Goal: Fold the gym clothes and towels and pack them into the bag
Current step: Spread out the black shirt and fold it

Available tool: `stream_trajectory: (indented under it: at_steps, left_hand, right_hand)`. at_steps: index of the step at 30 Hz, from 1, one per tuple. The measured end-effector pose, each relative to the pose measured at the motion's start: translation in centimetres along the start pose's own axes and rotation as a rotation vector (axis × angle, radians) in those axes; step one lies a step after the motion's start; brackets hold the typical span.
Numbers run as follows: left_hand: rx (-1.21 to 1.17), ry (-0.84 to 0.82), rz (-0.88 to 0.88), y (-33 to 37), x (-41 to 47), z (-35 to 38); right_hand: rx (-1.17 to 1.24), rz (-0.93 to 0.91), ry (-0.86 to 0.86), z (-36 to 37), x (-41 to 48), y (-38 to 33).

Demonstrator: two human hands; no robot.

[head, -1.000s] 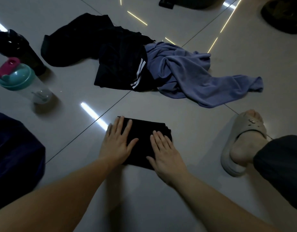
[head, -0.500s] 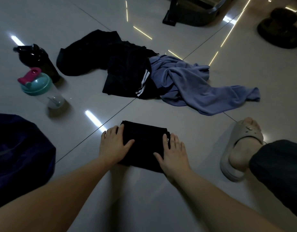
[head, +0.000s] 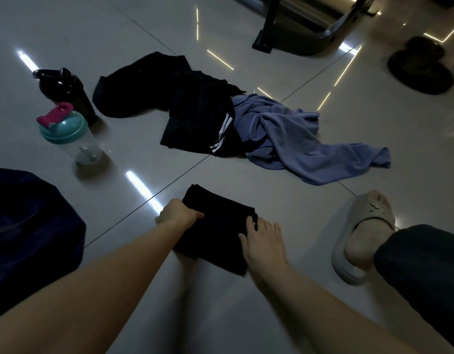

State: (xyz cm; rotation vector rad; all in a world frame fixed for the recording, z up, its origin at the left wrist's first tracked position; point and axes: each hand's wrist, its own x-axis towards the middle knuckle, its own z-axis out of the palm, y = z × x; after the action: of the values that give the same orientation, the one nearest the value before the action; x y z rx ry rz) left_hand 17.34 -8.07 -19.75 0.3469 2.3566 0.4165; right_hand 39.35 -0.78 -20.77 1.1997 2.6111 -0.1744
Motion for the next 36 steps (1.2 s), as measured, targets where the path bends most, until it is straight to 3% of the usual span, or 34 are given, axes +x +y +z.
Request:
stream_trajectory:
  at_steps: [5,9,13,15,17,20,25,32,36]
  left_hand:
    - [-0.088,-0.102,0.146,0.9,-0.2,-0.7]
    - [-0.135,-0.161,0.297,1.3,-1.0,-1.4]
    - [-0.048,-0.165,0.501,2.6,-2.4,-3.2]
    - [0.030,-0.153,0.602,3.7,-3.3,-4.1]
    - [0.110,-0.129,0.687,4.9,-4.4,-5.1]
    - [0.159,-0.067,0.800,6.2,-6.0,-6.8]
    - [0.275,0.103,0.961,7.4,-7.9,-9.6]
    - [0.394,0.538,1.133,7.4,-8.5,-13.2]
    - [0.586,0.469,1.175,3.6,-6.4,-11.9]
  right_hand:
    - [0.014,-0.004,0.106,-0.6,1.1,0.3]
    - [0.083,0.021,0.021,-2.9,2.5,0.6]
    - [0.622,0.030,-0.132,-6.4,5.5,0.7]
    - [0.890,-0.047,-0.202,-8.8,6.4,0.5]
    - [0.999,-0.147,-0.269,-11.3,6.7,0.3]
    - [1.045,-0.264,-0.297,-14.2,6.9,0.1]
    - [1.065,-0.371,-0.197,-17.1,6.7,-0.4]
    - [0.873,-0.478,0.244,-19.5,5.0,-2.7]
    - [0.734,-0.447,0.242,-15.5,3.0,-3.2]
